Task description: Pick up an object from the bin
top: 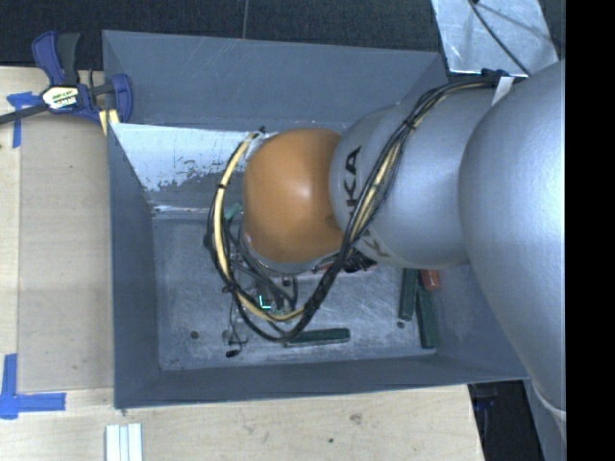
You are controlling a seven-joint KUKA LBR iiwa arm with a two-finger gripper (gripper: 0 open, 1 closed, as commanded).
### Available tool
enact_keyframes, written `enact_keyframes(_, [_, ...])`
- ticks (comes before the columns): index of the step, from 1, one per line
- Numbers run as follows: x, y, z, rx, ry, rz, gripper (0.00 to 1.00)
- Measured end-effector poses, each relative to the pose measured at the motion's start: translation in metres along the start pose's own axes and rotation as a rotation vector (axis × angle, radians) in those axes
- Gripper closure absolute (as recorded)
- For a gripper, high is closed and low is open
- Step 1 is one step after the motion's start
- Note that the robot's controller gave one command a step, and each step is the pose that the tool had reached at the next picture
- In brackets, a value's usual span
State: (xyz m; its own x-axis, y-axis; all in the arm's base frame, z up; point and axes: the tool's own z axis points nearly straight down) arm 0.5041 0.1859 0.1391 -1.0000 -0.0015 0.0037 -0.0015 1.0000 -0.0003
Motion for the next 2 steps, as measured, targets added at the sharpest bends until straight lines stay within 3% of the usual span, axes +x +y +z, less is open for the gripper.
enact_keyframes(1, [-0.046, -0.106, -0.091, 0.004, -0.015, -0.066, 0.0])
enact_keyframes(2, [-0.032, -0.101, -0.123, 0.001, -0.011, -0.361, 0.0])
